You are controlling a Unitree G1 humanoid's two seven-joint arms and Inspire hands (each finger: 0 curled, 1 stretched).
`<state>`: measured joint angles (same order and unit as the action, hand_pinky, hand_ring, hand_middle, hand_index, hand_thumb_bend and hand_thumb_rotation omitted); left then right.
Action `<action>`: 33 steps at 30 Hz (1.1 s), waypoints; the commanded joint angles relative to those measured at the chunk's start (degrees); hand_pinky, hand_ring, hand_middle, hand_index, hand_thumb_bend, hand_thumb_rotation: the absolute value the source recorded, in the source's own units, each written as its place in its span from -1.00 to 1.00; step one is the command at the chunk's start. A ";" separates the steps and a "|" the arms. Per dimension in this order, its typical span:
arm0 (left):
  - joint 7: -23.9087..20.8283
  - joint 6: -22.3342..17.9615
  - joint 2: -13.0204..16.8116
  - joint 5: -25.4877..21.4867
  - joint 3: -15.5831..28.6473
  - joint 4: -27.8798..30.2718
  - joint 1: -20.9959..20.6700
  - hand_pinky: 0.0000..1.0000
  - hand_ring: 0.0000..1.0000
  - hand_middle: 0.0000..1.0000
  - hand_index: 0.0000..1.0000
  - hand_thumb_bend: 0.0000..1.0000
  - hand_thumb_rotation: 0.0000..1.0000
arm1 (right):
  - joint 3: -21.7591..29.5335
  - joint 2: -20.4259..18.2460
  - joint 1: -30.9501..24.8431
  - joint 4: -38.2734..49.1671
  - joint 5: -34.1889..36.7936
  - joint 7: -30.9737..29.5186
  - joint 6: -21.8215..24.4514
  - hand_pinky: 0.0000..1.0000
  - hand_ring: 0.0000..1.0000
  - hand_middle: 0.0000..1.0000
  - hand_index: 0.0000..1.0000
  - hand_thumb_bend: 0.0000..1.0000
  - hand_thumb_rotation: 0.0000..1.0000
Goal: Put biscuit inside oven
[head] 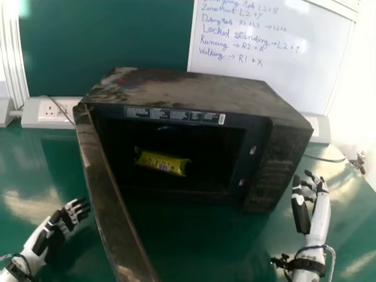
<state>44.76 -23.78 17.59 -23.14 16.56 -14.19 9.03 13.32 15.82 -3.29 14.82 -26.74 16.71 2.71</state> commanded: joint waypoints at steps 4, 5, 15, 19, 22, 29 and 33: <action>1.54 0.24 -2.13 -0.37 -2.38 -4.26 -2.15 0.10 0.21 0.13 -0.02 0.03 -0.87 | 1.24 1.56 1.35 -2.63 3.65 -2.31 -1.92 -0.06 0.15 0.26 0.67 0.46 1.00; 1.49 0.07 -2.16 -0.10 -2.47 -4.46 -2.46 0.10 0.21 0.12 -0.02 0.03 -0.87 | 1.46 1.89 1.61 -3.32 4.37 -2.76 -2.29 0.08 0.28 0.38 0.68 0.43 1.00; 4.17 -2.59 -2.47 0.76 -3.92 -8.31 -6.29 0.09 0.22 0.09 -0.02 0.02 -0.86 | 4.81 2.74 3.98 -6.63 15.60 -9.22 -1.27 0.37 0.56 0.64 0.72 0.36 1.00; 4.92 -3.33 -2.73 1.21 -4.31 -9.84 -7.25 0.09 0.22 0.08 -0.02 0.02 -0.86 | 5.30 3.33 4.26 -7.42 16.50 -9.84 -0.86 0.39 0.58 0.65 0.71 0.39 1.00; 5.76 -3.58 -2.86 1.24 -4.53 -11.01 -7.94 0.10 0.22 0.08 -0.02 0.02 -0.86 | 5.60 3.52 4.56 -8.15 16.96 -9.71 -1.01 0.39 0.56 0.64 0.71 0.35 1.00; 6.88 -5.13 -3.00 1.42 -4.56 -12.72 -9.08 0.10 0.21 -0.02 -0.03 0.04 -1.00 | 6.11 3.92 5.07 -8.58 17.19 -9.40 0.42 0.36 0.54 0.64 0.73 0.31 1.00; 6.87 -5.76 -2.79 1.87 -4.81 -13.11 -9.46 0.09 0.21 -0.02 -0.03 0.04 -1.00 | 7.41 3.61 5.93 -8.97 20.23 -10.43 2.33 0.39 0.57 0.66 0.74 0.31 1.00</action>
<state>51.51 -28.63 17.65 -20.93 13.34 -24.39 -1.69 19.94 19.26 1.51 6.09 -7.76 6.86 4.05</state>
